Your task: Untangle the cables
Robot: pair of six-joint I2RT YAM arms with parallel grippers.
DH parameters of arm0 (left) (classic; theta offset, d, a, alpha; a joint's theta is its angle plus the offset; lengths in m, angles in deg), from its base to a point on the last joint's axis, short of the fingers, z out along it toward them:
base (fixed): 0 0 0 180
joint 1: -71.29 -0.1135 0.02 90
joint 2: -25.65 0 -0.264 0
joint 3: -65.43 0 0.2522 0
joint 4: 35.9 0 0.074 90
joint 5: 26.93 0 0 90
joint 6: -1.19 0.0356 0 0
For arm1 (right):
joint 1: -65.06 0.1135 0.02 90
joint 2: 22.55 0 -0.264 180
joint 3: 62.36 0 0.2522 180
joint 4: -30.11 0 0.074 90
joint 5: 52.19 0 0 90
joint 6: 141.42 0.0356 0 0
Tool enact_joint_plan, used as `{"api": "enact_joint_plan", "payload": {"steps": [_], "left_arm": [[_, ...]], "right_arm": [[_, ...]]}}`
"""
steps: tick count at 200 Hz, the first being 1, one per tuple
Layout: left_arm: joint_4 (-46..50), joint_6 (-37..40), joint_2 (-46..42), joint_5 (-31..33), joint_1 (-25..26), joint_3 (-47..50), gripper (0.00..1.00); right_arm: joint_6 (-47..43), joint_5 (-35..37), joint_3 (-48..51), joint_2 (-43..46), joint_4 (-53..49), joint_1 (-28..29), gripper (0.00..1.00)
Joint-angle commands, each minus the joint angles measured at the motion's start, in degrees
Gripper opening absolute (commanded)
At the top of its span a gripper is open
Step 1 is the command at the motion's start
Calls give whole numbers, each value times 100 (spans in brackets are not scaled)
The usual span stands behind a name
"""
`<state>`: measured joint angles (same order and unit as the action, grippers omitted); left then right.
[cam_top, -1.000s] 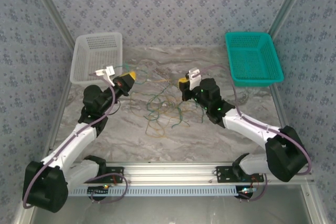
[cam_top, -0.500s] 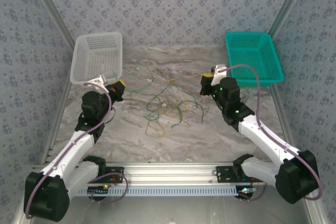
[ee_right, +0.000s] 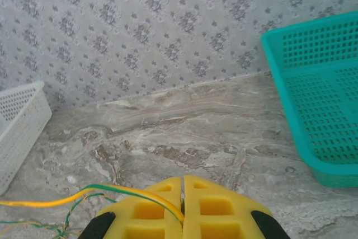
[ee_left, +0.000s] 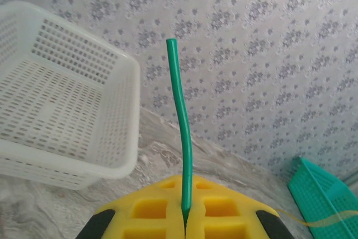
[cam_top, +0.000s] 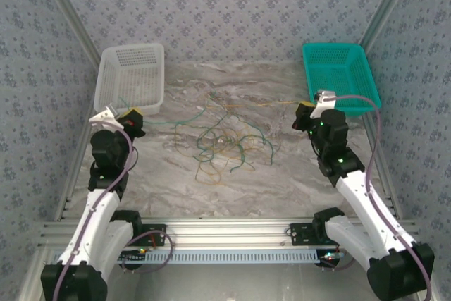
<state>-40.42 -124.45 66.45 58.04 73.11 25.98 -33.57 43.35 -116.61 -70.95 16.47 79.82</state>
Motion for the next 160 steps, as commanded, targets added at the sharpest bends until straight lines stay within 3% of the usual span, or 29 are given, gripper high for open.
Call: {"api": "enact_joint_plan", "payload": {"steps": [1,83,119,160], "left_arm": [[66,-148,-142,8,-215,4,0],[243,-314,-196,-54,-637,-132,0],[324,-320,-109,-279,-647,-592,0],[888,489,753,-158,-640,-1756,0]], "right_arm": [[272,-103,-388,308,-432,-223,0],[799,-982,-1350,818,-1136,-1187,0],[887,-1443,-1299,832,-962,-1236,0],[829,-1918,-1117,781,-577,-1125,0]]}}
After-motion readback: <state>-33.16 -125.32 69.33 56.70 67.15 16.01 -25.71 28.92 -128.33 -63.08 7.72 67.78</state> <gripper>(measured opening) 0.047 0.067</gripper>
